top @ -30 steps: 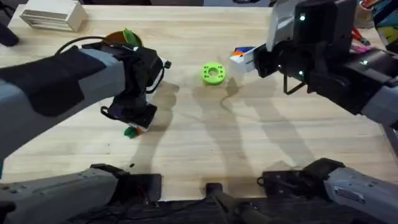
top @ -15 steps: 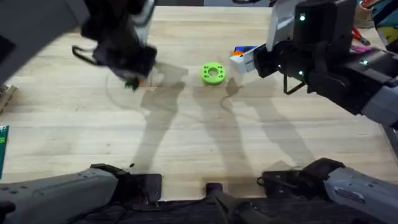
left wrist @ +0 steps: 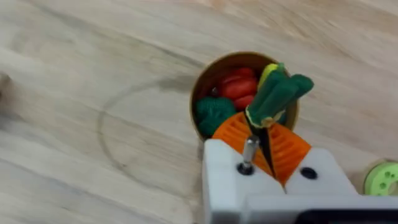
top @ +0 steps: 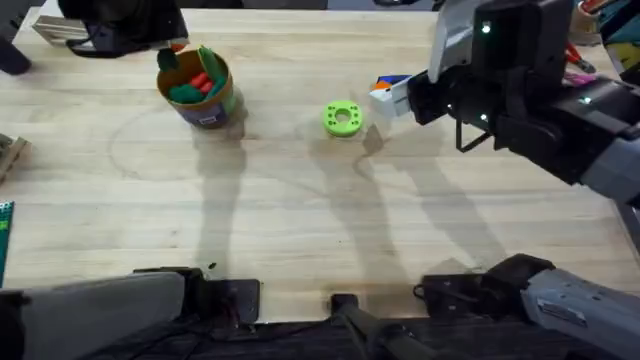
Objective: Pick up the gripper from the table and insert it into the empty holder that is missing its gripper. Then pick up a screw, insert it into the mounting hole, and use the screwdriver to tighten it. Finally, clean up the table by picking up the vegetable and placing it into the bucket.
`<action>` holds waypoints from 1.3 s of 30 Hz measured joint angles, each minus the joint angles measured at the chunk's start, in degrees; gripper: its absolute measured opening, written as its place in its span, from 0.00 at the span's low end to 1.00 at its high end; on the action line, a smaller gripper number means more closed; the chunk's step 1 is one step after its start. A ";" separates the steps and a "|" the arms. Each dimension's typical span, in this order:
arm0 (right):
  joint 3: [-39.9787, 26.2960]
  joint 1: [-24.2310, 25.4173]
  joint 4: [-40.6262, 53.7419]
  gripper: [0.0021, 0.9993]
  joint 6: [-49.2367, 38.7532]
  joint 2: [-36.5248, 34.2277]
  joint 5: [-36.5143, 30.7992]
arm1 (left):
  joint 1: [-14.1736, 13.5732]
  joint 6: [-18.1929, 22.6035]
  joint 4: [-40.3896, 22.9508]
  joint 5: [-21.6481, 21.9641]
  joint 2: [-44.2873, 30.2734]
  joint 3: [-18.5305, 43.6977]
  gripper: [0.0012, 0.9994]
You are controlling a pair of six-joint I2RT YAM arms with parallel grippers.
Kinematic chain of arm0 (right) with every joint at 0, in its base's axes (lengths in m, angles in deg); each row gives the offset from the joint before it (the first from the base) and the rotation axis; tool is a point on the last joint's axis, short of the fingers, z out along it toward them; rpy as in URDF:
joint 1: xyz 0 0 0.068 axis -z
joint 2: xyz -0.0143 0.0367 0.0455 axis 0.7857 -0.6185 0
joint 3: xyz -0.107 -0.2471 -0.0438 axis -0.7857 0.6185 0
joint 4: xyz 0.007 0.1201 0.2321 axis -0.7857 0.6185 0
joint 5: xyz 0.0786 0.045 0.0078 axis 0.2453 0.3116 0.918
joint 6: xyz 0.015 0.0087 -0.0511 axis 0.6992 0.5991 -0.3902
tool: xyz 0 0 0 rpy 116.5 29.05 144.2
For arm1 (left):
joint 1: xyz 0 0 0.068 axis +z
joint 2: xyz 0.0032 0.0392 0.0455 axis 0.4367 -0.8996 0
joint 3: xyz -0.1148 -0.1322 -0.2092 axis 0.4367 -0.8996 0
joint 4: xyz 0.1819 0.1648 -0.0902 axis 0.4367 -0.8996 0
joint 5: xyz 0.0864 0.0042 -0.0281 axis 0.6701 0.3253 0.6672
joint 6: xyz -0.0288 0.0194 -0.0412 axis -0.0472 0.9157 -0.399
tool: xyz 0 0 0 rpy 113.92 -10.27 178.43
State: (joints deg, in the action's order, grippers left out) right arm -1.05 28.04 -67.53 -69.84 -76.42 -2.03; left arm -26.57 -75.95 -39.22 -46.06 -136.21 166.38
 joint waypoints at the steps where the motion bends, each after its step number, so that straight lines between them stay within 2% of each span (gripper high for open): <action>1: 0.00 0.00 0.01 0.99 0.00 0.00 -0.01 | 0.23 -1.63 -0.02 -0.07 -0.78 0.00 0.02; 6: 0.00 0.00 0.00 0.99 0.00 0.00 0.01 | 0.07 -6.20 -0.31 -0.95 -6.14 -0.01 0.02; 7: 0.00 0.00 0.01 0.99 0.00 0.00 0.00 | 0.07 -6.48 -0.35 -1.20 -7.07 -0.02 0.05; 13: 0.00 0.00 0.12 0.99 0.01 0.00 0.00 | 0.07 -8.93 -0.20 -2.34 -8.99 -0.02 0.95; 14: 0.00 0.00 0.44 0.99 0.00 0.00 0.01 | 0.07 -9.18 -0.23 -2.79 -8.83 -0.02 0.98; 16: 0.01 0.00 1.32 0.99 0.01 0.00 0.00 | 0.07 -9.45 -1.30 -3.39 -8.42 -0.02 0.99; 20: 0.02 -0.04 2.31 0.99 1.14 0.08 -0.01 | 0.07 -9.33 -7.50 -4.32 -6.94 0.00 0.99; 23: 0.02 -0.19 6.54 0.99 3.02 1.77 0.23 | -0.06 -8.22 -11.30 -4.51 -4.62 -0.01 0.99; 28: -1.93 -0.24 14.99 0.99 4.50 8.27 1.26 | -2.32 -2.99 -13.12 -6.56 3.08 0.00 0.99; 34: -6.87 -0.24 24.13 0.99 7.27 15.76 3.22 | -7.60 5.02 -18.71 -11.65 15.18 0.00 0.99; 39: -7.08 -0.24 30.18 0.99 10.16 19.32 4.28 | -8.63 7.93 -23.30 -12.69 20.50 0.00 0.99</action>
State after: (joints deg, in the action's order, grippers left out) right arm -8.13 27.80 -37.35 -59.68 -57.10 2.25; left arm -35.19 -68.02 -62.52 -58.76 -115.72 166.38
